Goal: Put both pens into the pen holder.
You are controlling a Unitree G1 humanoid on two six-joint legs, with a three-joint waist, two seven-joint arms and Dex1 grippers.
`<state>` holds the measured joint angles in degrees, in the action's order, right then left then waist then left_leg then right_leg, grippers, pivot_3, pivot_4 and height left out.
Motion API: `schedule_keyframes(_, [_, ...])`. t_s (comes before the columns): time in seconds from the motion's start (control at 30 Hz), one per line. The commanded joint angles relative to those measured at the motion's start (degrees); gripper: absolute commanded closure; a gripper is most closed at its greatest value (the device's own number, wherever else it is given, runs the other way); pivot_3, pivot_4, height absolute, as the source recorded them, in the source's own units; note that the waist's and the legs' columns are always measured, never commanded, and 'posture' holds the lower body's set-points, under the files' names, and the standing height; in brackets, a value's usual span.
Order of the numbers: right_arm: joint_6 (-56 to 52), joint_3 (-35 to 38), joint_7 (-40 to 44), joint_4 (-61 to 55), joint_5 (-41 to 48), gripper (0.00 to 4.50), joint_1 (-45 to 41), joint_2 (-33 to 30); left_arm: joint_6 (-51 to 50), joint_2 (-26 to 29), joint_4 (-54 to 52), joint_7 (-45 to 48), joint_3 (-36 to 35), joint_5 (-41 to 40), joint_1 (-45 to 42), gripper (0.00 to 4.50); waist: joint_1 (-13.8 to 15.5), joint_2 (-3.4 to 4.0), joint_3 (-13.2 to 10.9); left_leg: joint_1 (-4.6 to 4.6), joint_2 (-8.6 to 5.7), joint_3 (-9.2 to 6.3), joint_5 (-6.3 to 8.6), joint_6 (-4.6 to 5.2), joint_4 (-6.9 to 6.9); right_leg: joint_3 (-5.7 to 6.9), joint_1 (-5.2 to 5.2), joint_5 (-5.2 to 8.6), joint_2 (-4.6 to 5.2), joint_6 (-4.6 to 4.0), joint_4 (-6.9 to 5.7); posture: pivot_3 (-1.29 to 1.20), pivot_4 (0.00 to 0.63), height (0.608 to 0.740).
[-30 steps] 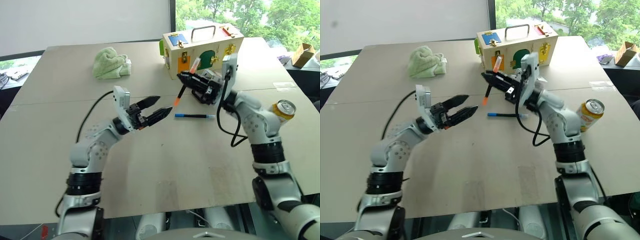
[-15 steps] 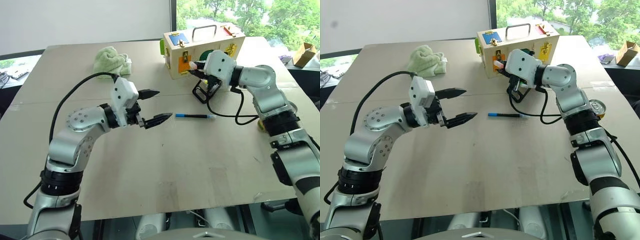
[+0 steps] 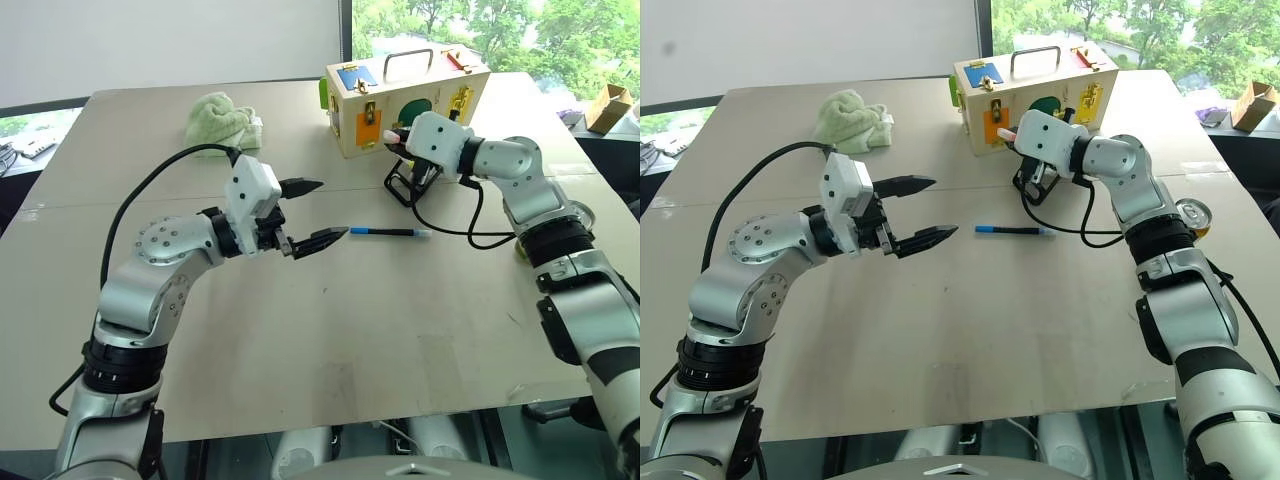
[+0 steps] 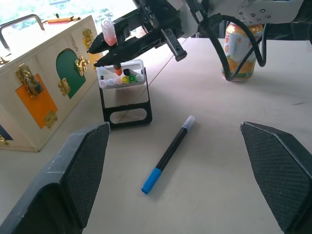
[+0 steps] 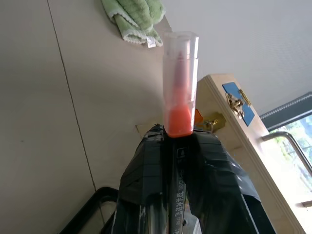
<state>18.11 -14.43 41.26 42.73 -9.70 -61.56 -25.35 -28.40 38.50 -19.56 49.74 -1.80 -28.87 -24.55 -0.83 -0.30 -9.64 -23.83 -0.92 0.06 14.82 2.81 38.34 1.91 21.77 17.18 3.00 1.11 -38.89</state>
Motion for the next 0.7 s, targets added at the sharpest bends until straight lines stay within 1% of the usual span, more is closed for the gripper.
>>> schedule_keyframes(0.03, [1.95,1.48,-5.08,3.53,-2.17,3.60,-2.86,-0.66,0.87,-0.21,-0.99,-0.28,-0.69,-0.06,-0.93,0.00,-0.01,0.00,0.00,0.00,0.00,0.00,0.00,0.00,0.00,0.00,0.00,0.00,0.00,0.00,0.00,0.00,0.150,0.740])
schedule_keyframes(0.1, [1.92,1.32,-5.64,5.03,-2.88,3.13,-3.11,-0.97,0.89,-0.20,-0.99,-0.18,-0.70,-0.03,-0.78,0.00,-0.02,0.00,0.00,0.00,0.00,0.00,-0.01,-0.01,0.00,0.00,0.00,0.00,0.00,0.00,0.00,0.00,0.150,0.740])
schedule_keyframes(0.17, [2.48,1.90,-6.72,5.97,-2.85,2.23,-3.33,-0.83,0.81,-0.24,-0.87,-0.10,-0.69,-0.04,-0.93,0.00,-0.02,0.00,0.00,0.00,0.00,0.01,-0.01,-0.02,0.00,0.00,0.00,0.00,-0.01,0.00,0.00,0.00,0.150,0.740])
schedule_keyframes(0.23, [3.10,2.64,-6.64,5.46,-1.93,1.18,-3.32,-0.46,0.71,-0.19,-0.74,0.00,-0.79,-0.13,-1.06,0.00,-0.05,0.00,-0.01,0.00,0.00,0.01,-0.02,-0.03,0.00,0.00,0.00,0.00,-0.01,0.00,0.00,0.00,0.150,0.740])
schedule_keyframes(0.27, [3.66,3.50,-6.10,4.59,-0.46,0.80,-3.13,0.02,0.70,-0.16,-0.71,0.06,-0.81,-0.15,-1.07,0.00,-0.07,0.01,-0.01,0.00,0.00,0.01,-0.02,-0.03,0.00,0.00,0.00,0.00,-0.01,0.00,0.00,0.00,0.150,0.740])
schedule_keyframes(0.37, [3.58,6.88,-2.83,0.48,5.44,0.80,-1.88,1.49,0.67,0.12,-0.65,0.18,-0.80,0.07,-0.84,0.00,-0.17,0.01,-0.02,0.00,0.01,0.01,-0.02,-0.04,0.00,-0.01,0.00,0.00,-0.02,0.00,-0.01,0.00,0.150,0.740])
schedule_keyframes(0.5, [-2.31,9.49,2.92,-8.56,12.50,0.80,3.70,1.54,0.64,0.29,-0.78,0.27,-0.83,0.14,-0.26,0.00,0.11,0.00,-0.01,0.00,0.03,0.00,-0.03,-0.04,0.00,0.01,-0.01,0.00,-0.02,0.00,-0.01,0.00,0.150,0.740])
schedule_keyframes(0.6, [-13.56,10.99,10.09,-21.84,22.18,0.80,11.68,0.69,2.78,0.42,1.30,0.79,0.54,2.57,0.20,0.00,0.56,-0.01,-0.01,0.00,0.03,-0.03,-0.02,-0.04,0.04,0.06,-0.10,0.00,0.00,0.00,0.03,0.00,0.150,0.740])
schedule_keyframes(0.7, [-26.87,12.85,13.19,-35.07,31.15,0.80,20.14,-1.96,5.45,0.79,4.68,3.25,3.31,5.50,-0.72,0.00,0.64,0.02,-0.03,-0.01,0.03,-0.03,-0.02,-0.03,0.05,0.05,-0.10,0.00,0.01,0.00,-0.01,0.00,0.150,0.740])
